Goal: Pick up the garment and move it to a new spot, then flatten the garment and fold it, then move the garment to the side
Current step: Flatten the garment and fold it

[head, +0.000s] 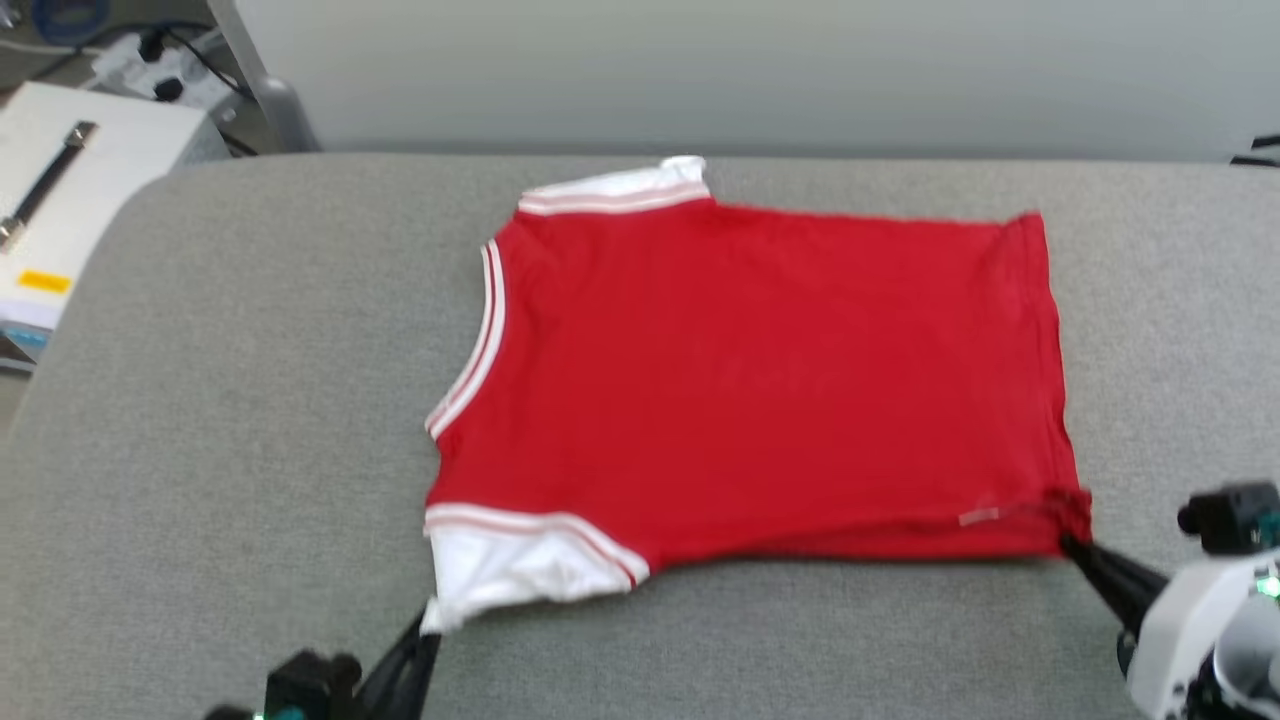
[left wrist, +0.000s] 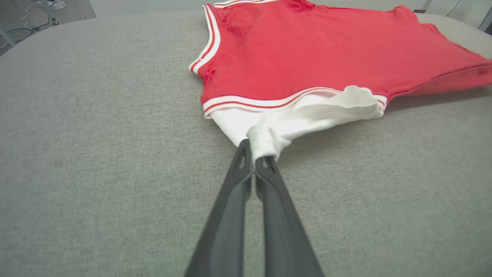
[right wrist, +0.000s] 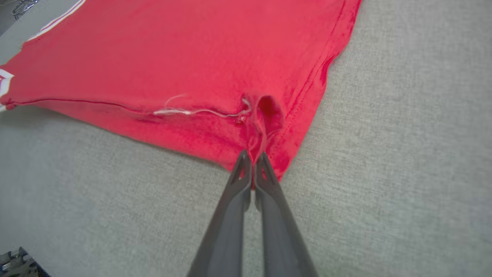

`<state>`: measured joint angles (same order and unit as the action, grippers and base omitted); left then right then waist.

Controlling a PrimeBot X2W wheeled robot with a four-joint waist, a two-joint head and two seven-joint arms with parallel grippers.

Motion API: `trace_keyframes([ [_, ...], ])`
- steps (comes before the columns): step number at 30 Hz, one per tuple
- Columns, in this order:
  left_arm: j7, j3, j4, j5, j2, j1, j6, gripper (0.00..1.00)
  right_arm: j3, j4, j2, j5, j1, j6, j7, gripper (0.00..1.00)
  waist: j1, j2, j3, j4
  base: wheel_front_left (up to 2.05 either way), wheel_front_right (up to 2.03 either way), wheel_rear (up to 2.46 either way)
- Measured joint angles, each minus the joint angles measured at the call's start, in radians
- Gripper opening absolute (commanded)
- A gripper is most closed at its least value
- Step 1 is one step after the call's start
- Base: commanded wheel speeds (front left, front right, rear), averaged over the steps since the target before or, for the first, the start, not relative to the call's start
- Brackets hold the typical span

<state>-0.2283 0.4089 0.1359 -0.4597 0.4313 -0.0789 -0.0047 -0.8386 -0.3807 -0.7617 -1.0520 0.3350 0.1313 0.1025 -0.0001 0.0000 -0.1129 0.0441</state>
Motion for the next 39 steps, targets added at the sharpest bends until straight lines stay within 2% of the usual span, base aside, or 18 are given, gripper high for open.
trace_keyframes([
  [9,0.013,0.028,-0.027,-0.04,0.001,-0.174,0.016,0.0,0.056,0.05,-0.029,-0.022,-0.21,0.0,0.02,0.0,0.0,0.0,0.086,0.02,0.0,0.0,0.0],
  [16,0.022,0.05,-0.04,-0.035,-0.004,-0.157,0.007,0.0,0.138,0.063,-0.017,-0.015,-0.267,0.0,0.026,0.0,0.0,0.0,0.108,0.031,0.0,0.0,0.0],
  [28,0.054,0.052,0.008,0.02,0.026,0.142,-0.054,0.0,0.277,0.117,0.048,0.04,-0.231,0.0,-0.034,0.0,0.0,0.0,0.087,-0.01,0.0,0.0,0.0],
  [39,0.062,0.089,0.222,0.041,0.027,0.422,-0.107,0.0,0.337,0.098,0.13,0.093,-0.109,0.0,-0.091,0.0,0.0001,0.0,-0.028,-0.051,0.0,0.0,0.0],
])
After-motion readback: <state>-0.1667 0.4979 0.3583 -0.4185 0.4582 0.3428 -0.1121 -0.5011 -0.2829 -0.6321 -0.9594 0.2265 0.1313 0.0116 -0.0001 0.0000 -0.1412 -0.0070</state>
